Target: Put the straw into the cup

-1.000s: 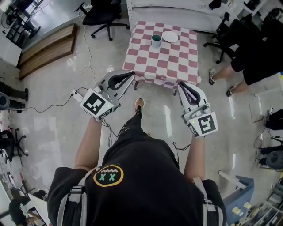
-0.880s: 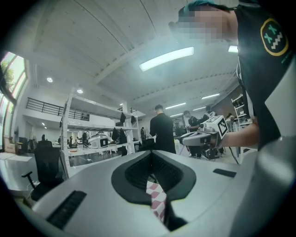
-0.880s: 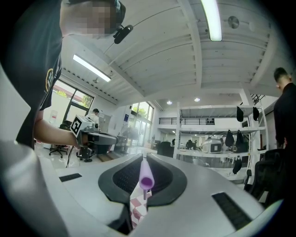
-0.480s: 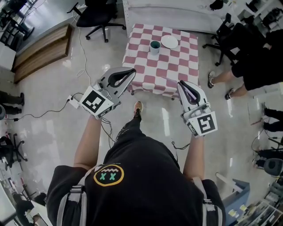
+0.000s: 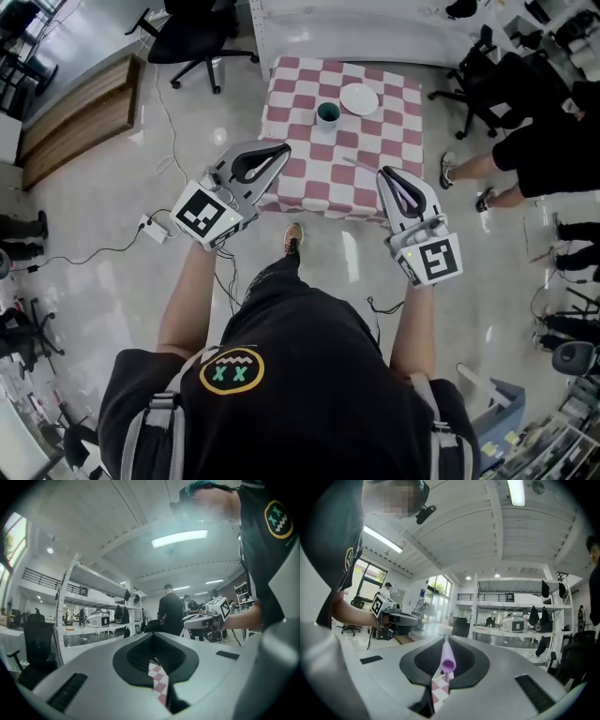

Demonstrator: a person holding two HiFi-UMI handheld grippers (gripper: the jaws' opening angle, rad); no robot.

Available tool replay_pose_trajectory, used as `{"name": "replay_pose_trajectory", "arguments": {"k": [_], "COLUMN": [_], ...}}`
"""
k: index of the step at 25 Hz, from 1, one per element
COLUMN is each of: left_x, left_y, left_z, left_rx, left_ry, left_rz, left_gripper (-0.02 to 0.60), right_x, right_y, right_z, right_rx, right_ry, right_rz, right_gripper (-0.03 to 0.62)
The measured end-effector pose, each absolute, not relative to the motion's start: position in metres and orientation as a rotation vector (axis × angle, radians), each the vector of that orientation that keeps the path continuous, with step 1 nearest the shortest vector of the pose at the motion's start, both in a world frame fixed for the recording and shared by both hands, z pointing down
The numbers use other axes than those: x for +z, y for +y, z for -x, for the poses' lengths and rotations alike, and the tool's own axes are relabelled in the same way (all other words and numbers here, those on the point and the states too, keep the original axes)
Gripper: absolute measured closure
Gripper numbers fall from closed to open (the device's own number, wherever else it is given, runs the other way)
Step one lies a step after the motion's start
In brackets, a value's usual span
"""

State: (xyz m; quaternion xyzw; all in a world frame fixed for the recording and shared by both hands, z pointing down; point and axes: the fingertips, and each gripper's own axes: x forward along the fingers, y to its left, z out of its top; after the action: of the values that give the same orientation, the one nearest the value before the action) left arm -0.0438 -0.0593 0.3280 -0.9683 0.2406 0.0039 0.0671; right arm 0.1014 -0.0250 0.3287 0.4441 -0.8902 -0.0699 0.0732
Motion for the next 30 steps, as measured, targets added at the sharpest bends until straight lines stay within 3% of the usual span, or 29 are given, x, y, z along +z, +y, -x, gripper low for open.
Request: {"name": "replay_pose_trajectory", "arguments": {"k": [13, 30], "left_x": [0.334, 0.340], "left_y": [-0.156, -0.192], "left_z": [0.054, 0.046], "left_rx": [0.018, -0.002], "left_ry": [0.626, 0.655], "left_rz": [2.963, 2.963], "left_gripper": [0.563, 0.563], "right_x": [0.328, 0.333], "right_y": [-0.124, -0.175], "right_z": [-0.081, -0.079], "right_rx": [-0.199, -0.202], "right_ry": [-2.598, -2.609], "right_rz": [-1.376, -1.361], "right_gripper": [0.546, 0.546]}}
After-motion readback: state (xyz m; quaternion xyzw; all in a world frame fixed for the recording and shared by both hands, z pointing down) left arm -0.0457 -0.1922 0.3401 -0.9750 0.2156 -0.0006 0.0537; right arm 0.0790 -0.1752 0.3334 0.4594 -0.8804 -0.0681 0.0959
